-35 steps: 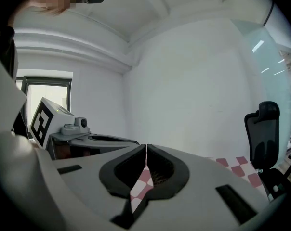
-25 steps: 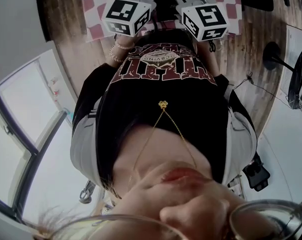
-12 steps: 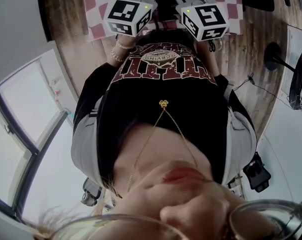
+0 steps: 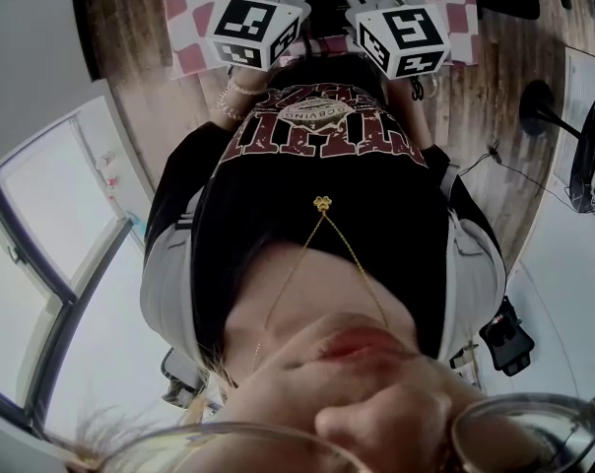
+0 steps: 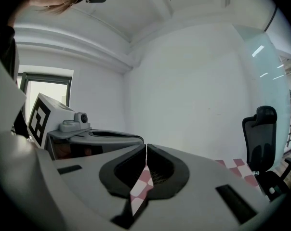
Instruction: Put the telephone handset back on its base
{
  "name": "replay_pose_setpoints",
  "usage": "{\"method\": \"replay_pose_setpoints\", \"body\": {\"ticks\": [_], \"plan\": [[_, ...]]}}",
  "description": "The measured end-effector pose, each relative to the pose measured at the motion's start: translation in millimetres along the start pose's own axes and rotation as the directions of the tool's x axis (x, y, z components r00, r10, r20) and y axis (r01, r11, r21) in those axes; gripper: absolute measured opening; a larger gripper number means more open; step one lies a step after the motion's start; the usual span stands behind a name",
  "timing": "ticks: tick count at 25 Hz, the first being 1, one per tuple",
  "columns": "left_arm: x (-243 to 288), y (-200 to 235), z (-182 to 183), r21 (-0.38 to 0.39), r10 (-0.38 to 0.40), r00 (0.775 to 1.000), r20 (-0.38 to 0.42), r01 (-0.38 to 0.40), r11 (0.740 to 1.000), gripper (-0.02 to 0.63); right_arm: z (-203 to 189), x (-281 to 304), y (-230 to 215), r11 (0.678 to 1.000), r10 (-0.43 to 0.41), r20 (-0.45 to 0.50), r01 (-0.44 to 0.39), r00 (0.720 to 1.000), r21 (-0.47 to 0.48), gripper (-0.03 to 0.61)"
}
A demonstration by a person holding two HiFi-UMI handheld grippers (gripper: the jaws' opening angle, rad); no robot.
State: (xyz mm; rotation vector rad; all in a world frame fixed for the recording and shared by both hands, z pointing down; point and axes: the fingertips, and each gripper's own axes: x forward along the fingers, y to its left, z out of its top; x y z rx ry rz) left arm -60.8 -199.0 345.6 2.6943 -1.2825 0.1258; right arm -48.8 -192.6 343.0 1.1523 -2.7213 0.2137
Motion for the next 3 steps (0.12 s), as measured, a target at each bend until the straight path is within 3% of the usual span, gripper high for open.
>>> {"method": "replay_pose_setpoints", "body": {"ticks": [3], "plan": [[-0.8,-0.7,-1.2,-0.005,0.003,1.0,-0.001,-0.003,1.0,0.011,-1.6,-1.1,0.7,1.0,0.001,-0.005,-0.001,1.0,0.0,0.023]]}}
